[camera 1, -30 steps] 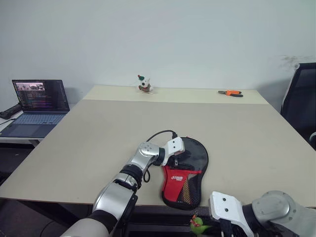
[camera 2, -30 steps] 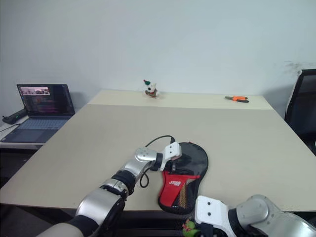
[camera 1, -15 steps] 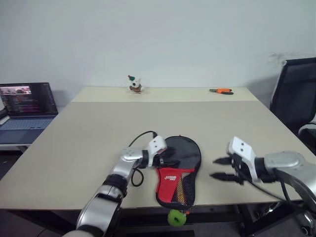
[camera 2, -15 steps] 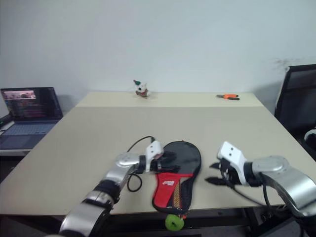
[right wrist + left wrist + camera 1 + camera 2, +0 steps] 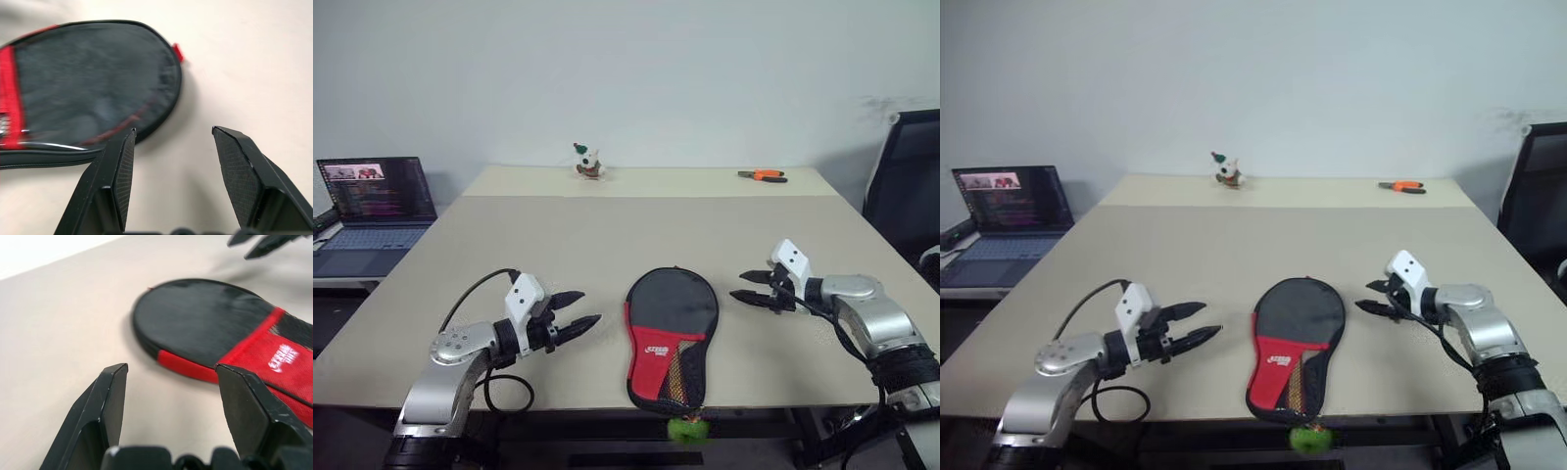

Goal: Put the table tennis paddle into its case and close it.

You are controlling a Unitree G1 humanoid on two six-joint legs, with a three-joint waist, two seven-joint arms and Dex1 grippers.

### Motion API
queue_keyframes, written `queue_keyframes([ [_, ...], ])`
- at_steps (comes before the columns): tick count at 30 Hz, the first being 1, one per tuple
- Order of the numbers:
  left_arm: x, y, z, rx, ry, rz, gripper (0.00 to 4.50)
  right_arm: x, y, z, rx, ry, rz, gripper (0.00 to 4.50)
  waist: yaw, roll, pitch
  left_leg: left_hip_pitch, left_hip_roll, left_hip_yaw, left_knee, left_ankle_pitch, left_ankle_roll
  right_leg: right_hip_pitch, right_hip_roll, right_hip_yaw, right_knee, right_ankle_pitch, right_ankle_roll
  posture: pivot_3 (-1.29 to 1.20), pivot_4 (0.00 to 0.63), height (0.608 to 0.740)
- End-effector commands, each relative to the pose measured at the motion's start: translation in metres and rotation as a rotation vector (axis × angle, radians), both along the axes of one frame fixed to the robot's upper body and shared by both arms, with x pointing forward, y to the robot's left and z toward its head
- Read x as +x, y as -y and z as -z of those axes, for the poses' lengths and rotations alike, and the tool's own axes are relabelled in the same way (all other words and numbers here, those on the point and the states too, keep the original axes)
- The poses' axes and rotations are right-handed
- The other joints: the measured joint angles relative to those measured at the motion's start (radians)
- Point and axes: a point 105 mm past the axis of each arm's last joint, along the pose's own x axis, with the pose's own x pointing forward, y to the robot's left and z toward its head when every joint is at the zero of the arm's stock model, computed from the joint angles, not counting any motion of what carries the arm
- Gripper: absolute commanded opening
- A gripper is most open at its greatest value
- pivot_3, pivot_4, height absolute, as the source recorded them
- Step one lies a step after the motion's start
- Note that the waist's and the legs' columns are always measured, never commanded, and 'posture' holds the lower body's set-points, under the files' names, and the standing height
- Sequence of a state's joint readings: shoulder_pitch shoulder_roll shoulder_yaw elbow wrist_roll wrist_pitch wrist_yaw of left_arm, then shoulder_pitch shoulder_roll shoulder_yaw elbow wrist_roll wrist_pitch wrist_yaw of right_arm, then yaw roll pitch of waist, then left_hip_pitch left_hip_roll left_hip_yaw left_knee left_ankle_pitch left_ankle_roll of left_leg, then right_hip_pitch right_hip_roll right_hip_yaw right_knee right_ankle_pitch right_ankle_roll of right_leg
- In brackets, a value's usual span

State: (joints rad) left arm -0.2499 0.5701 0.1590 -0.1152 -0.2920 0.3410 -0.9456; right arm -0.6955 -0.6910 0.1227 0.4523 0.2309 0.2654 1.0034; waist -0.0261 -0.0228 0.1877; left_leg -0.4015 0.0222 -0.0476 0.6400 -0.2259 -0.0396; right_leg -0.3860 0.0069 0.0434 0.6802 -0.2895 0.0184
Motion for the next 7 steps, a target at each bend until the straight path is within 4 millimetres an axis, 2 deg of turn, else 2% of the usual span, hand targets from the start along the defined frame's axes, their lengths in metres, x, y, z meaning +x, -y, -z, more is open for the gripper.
queue_keyframes([
  [1,0.006,0.005,-0.023,0.014,0.086,-0.004,3.11,0.012,0.013,-0.025,0.008,0.094,0.034,2.75,-0.001,0.0,0.0,0.0,0.0,0.001,0.0,0.0,0.0,0.0,0.0,0.0,0.0,0.0,0.0,0.0,0.15,0.74],
  [7,0.009,-0.002,-0.017,-0.003,0.078,-0.058,3.11,0.01,0.014,-0.012,-0.034,0.07,0.034,2.75,-0.007,0.001,0.001,0.0,0.002,0.004,-0.003,0.0,0.0,-0.002,0.0,0.002,0.0,0.002,-0.003,0.0,0.15,0.74],
])
